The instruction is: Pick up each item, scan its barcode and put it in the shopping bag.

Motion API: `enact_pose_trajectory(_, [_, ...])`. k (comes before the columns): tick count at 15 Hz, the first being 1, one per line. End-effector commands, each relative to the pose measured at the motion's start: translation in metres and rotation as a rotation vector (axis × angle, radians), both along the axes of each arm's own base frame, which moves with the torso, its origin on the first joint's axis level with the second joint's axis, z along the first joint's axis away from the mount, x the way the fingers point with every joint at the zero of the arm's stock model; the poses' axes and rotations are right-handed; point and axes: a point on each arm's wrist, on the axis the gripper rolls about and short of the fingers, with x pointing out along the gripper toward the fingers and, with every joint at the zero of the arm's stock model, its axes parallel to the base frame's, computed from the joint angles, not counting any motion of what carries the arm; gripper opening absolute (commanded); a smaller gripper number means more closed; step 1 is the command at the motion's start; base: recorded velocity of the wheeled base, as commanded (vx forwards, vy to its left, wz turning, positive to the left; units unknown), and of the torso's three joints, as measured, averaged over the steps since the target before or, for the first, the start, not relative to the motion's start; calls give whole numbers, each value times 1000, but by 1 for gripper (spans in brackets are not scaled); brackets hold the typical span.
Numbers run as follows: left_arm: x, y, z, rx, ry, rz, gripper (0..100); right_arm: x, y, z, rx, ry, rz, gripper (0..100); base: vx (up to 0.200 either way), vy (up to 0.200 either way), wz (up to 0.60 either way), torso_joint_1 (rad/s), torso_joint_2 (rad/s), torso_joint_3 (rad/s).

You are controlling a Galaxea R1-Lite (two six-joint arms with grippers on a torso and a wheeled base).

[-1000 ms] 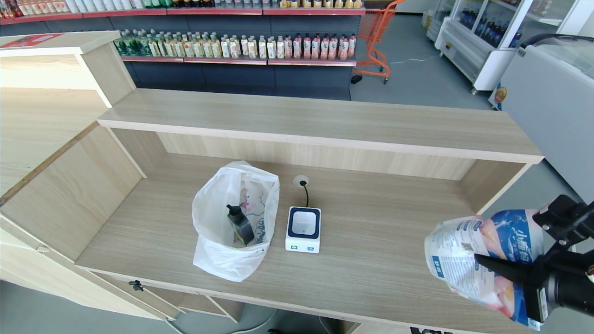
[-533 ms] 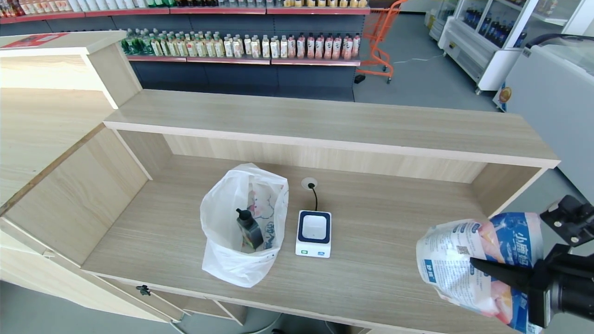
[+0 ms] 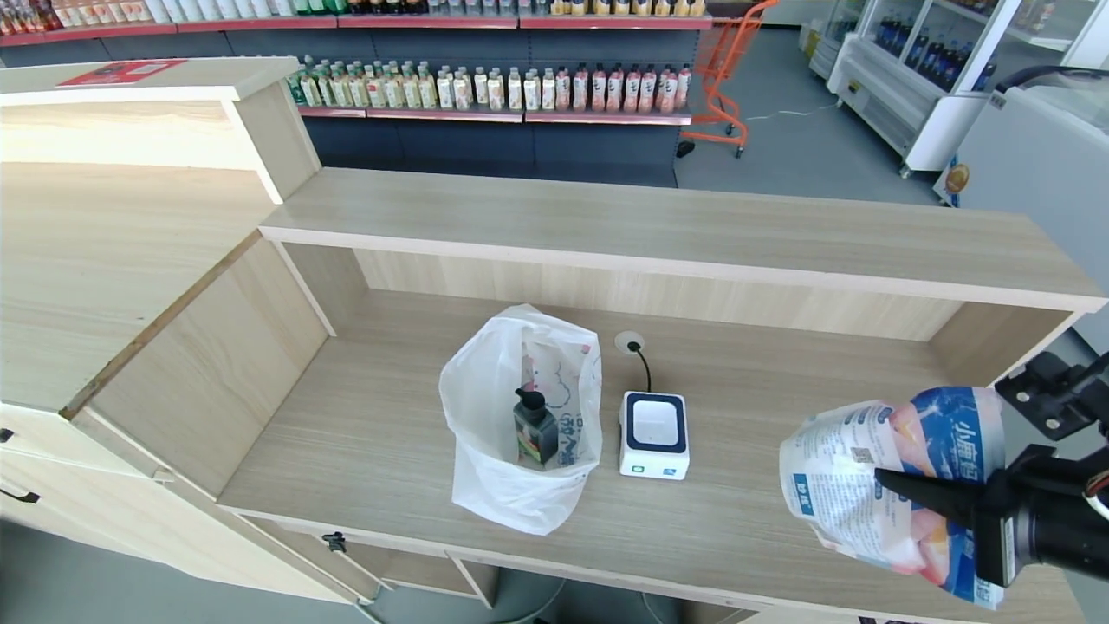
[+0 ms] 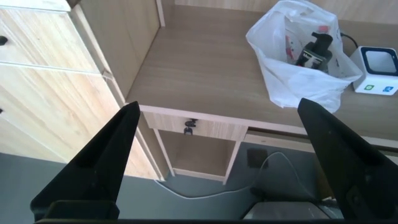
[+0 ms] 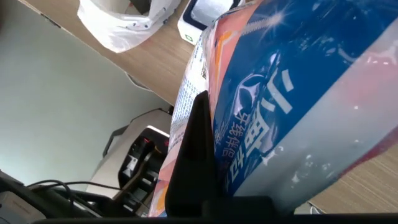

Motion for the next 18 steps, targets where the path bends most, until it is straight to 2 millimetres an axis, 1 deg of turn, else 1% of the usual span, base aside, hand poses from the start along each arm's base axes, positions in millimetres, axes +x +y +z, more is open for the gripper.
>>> enact_pose_trajectory(1, [0,0,0,1,0,1,100,15,-2,-2,-5,33,-21,0,0,0,0,0,0,0])
enact_pose_trajectory(4, [0,0,0,5,0,1,100,20,-1,-3,-6,39,-19,0,0,0,0,0,0,0])
enact_pose_trajectory(8, [0,0,0,16,0,1,100,30,0,-9,-9,47,-21,0,200,0,0,5,0,0])
enact_pose_trajectory(9, [0,0,0,19,0,1,100,37,-1,-13,-21,49,-24,0,200,0,0,-7,-2,2])
enact_pose_trajectory(11, [0,0,0,-1,0,1,100,47,-4,-21,-81,36,-17,0,0,0,0,0,0,0])
enact_pose_trajectory(13, [0,0,0,-2,0,1,100,64,-8,-30,-167,-15,7,0,0,0,0,0,0,0])
enact_pose_trajectory(15, [0,0,0,-2,0,1,100,70,-8,-36,-199,-33,31,0,0,0,0,0,0,0])
enact_pose_trajectory(17, [0,0,0,-2,0,1,100,75,-4,-43,-239,-40,111,0,0,0,0,0,0,0])
enact_pose_trajectory(18, [0,0,0,-2,0,1,100,77,-3,-48,-292,-53,161,0,0,0,0,0,0,0])
